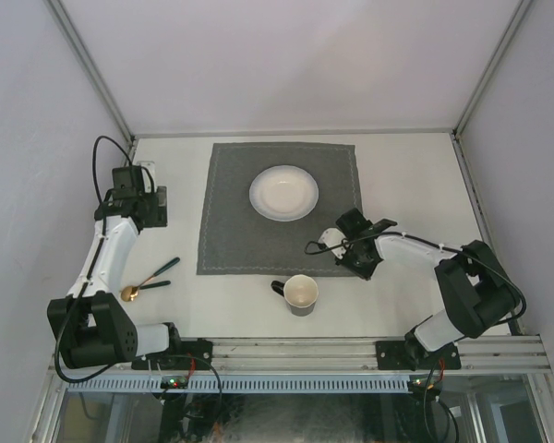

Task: Set the dinner table for one person
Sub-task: Adjust the napkin at the center of the board.

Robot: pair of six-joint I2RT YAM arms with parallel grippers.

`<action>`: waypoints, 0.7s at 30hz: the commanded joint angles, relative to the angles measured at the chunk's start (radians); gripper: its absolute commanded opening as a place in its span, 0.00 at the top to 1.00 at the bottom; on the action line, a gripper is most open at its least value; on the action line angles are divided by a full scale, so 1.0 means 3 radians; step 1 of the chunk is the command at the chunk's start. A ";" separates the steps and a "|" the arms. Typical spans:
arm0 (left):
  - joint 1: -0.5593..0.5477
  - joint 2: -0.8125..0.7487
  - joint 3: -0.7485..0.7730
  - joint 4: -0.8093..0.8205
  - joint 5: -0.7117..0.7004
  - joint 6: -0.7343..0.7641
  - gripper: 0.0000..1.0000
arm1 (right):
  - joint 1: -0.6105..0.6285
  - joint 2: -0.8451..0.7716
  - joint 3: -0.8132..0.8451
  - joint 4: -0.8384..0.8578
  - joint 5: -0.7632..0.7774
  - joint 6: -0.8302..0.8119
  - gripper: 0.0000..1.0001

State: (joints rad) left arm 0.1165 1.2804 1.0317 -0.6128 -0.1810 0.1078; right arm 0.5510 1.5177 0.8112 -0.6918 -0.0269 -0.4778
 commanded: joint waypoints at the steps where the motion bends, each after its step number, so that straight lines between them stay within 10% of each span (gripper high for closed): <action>1: 0.0022 -0.0041 0.0230 0.0023 -0.0028 0.0019 0.29 | -0.0015 -0.0109 -0.0112 -0.0151 -0.0006 -0.0047 1.00; 21: 0.0025 0.0010 0.0208 0.0009 0.0082 -0.0010 0.29 | -0.0097 -0.0268 -0.0288 -0.0301 0.0039 -0.0097 1.00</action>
State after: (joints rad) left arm 0.1165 1.2850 1.0382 -0.6163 -0.1783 0.1070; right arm 0.5362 1.4509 0.7498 -0.7162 -0.0257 -0.4946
